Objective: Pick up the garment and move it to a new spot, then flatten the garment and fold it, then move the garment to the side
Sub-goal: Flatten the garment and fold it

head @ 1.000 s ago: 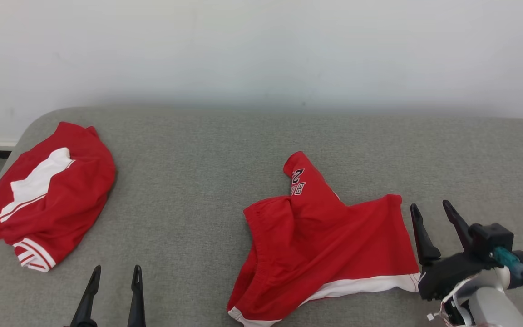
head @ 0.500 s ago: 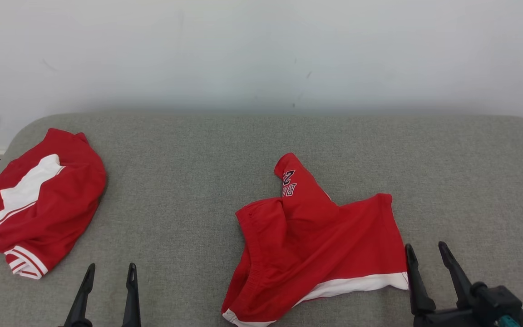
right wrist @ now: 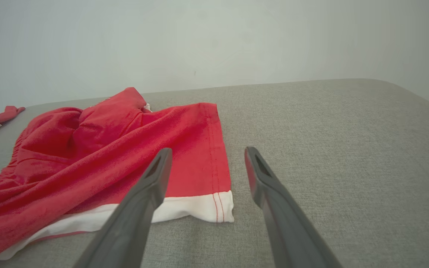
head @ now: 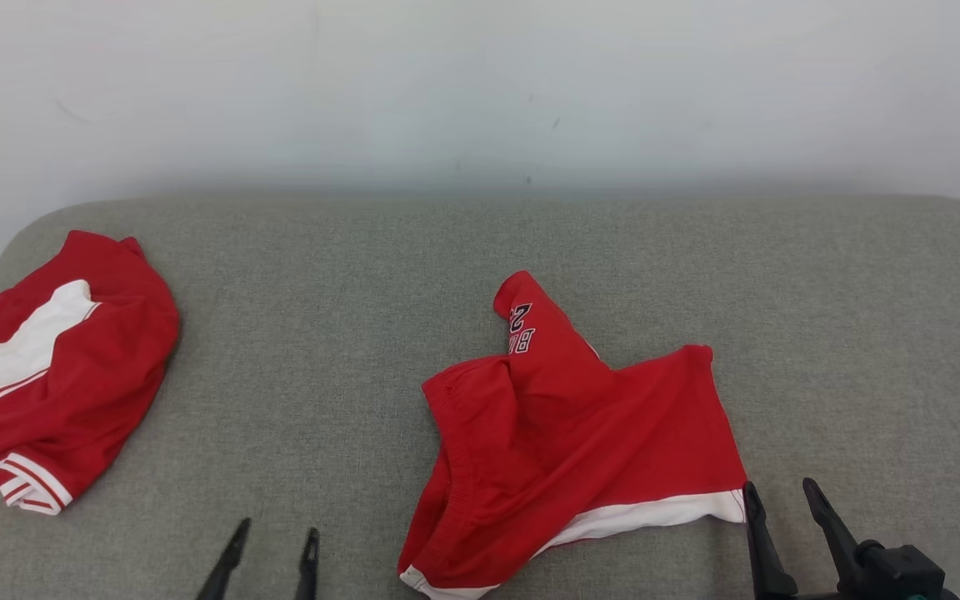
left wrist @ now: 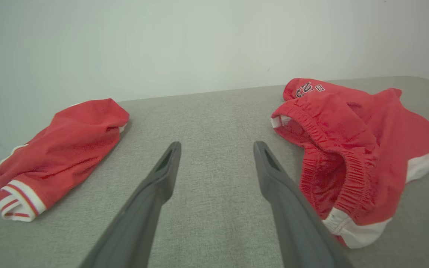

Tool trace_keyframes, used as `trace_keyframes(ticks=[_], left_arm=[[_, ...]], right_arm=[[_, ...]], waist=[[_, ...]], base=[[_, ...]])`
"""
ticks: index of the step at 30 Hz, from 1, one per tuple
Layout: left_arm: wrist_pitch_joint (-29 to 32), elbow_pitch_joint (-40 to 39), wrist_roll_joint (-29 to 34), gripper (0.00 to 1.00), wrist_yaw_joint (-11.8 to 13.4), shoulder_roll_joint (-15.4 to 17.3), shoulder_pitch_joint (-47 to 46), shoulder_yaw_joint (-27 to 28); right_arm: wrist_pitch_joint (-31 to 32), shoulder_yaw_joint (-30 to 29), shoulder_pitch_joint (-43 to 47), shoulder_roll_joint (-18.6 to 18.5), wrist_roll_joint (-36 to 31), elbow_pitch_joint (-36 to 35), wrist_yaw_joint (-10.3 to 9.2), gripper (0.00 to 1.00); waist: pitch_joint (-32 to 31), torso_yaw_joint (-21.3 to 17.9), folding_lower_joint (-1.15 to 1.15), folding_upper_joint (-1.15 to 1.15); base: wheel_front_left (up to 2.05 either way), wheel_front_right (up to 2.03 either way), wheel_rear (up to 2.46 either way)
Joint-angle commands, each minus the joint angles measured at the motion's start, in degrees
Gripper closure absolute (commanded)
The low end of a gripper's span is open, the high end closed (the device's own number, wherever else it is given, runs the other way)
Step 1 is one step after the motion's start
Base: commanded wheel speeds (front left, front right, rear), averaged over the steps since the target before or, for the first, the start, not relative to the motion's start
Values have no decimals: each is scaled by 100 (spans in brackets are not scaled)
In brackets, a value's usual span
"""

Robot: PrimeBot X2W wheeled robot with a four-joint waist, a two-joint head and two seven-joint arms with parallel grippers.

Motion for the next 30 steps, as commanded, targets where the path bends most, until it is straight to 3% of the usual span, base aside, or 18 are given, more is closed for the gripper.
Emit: trace_keyframes(ticks=[1,16,30], left_arm=[[-19,99,-53,0,-7,75,-9,-207],[-19,1342,-966,0,-4,1002,-1031,-2460],[-19,1760,-1373,0,-5,1215,-1686,-3429]], right_arm=[[-3,0,-99,-61,10,98,-13,0],[-4,306,-818,-307,143,1310,-13,0],[-4,639,-1140,-341,284,1872,-13,0]], waist=[[31,-7,0,0],[397,-97,0,0],[521,-166,0,0]], base=[[0,0,0],[0,0,0],[0,0,0]])
